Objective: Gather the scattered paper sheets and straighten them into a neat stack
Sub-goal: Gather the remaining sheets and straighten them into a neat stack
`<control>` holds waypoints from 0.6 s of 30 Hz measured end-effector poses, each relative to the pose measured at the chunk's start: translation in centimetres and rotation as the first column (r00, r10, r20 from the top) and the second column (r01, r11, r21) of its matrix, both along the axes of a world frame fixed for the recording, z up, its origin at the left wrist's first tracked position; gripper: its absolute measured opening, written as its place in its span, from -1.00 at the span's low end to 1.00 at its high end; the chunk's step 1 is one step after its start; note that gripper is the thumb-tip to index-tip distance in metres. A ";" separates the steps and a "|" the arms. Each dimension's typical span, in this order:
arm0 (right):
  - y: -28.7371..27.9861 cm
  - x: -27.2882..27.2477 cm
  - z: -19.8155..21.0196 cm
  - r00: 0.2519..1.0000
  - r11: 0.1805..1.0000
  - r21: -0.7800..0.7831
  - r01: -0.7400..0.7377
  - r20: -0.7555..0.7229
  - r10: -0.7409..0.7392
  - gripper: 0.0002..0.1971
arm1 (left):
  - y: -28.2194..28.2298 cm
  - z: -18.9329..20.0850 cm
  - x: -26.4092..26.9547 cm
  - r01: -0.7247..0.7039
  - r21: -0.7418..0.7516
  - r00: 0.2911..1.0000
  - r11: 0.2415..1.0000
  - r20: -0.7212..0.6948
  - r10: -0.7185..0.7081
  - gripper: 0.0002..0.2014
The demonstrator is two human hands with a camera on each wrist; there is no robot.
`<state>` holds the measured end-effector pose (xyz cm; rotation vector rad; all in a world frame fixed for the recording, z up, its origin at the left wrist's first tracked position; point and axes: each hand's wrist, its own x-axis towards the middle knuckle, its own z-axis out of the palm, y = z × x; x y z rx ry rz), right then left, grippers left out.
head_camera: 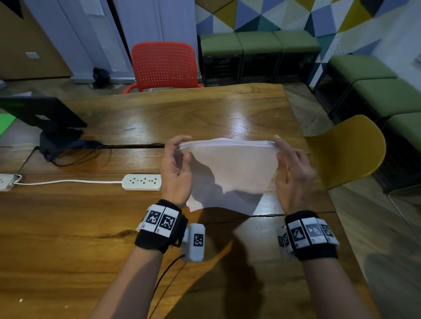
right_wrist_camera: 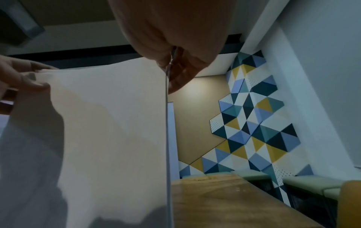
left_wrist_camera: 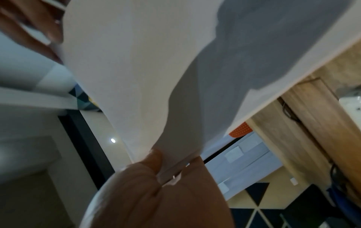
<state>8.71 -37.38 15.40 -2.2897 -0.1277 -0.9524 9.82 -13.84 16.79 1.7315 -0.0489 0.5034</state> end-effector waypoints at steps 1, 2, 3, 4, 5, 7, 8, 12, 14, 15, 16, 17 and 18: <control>0.1 0.2 0.2 1.000 1.000 -0.012 0.013 0.012 -0.013 -0.64 | 0.0 0.0 0.0 0.008 0.037 1.000 0.999 0.024 -0.009 -0.56; 0.3 0.3 0.4 1.000 1.000 -0.027 -0.004 0.006 0.004 -0.64 | 0.0 0.0 -0.1 0.014 0.061 0.999 0.998 0.042 -0.017 -0.51; 0.6 0.5 0.7 0.999 0.998 -0.042 -0.045 -0.019 0.044 -0.61 | -0.1 0.1 -0.1 0.017 0.076 0.998 0.997 0.053 -0.021 -0.47; 0.9 0.6 0.9 0.995 0.994 -0.060 -0.087 -0.049 0.084 -0.58 | -0.1 0.1 -0.1 0.015 0.087 0.998 0.996 0.062 -0.020 -0.45; 1.0 0.6 1.0 0.992 0.991 -0.076 -0.112 -0.062 0.108 -0.58 | -0.1 0.1 -0.2 0.011 0.095 0.997 0.995 0.071 -0.018 -0.45; 1.0 0.7 1.1 0.994 0.992 -0.072 -0.104 -0.027 0.102 -0.61 | 0.0 0.1 -0.3 -0.015 0.135 0.995 0.991 0.098 0.002 -0.45; 0.8 0.7 1.0 0.997 0.995 -0.061 -0.081 0.002 0.082 -0.63 | 0.1 0.0 -0.3 -0.020 0.167 0.993 0.986 0.118 0.001 -0.44; 0.3 0.9 1.3 0.999 0.999 -0.032 -0.029 0.033 0.030 -0.78 | 0.8 -0.5 -0.1 -0.044 0.284 0.983 0.958 0.185 -0.010 -0.51; 0.4 1.1 1.8 0.995 0.996 -0.004 -0.089 -0.032 0.089 -0.77 | 0.8 -0.7 0.1 -0.065 0.307 0.977 0.950 0.211 -0.001 -0.59; 0.5 1.1 2.0 0.991 0.992 -0.014 -0.122 -0.064 0.121 -0.74 | 0.8 -0.7 0.2 -0.068 0.315 0.973 0.947 0.230 -0.007 -0.61; 0.6 1.2 2.2 0.987 0.989 -0.039 -0.143 -0.081 0.139 -0.72 | 0.8 -0.6 0.3 -0.075 0.322 0.967 0.944 0.256 -0.011 -0.62; 0.6 1.1 2.3 0.986 0.987 -0.064 -0.148 -0.081 0.143 -0.71 | 0.8 -0.7 0.3 -0.091 0.323 0.959 0.942 0.283 -0.005 -0.63; 0.5 1.1 2.3 0.989 0.987 -0.077 -0.139 -0.068 0.134 -0.73 | 1.0 -0.8 0.5 -0.106 0.317 0.955 0.943 0.298 0.007 -0.64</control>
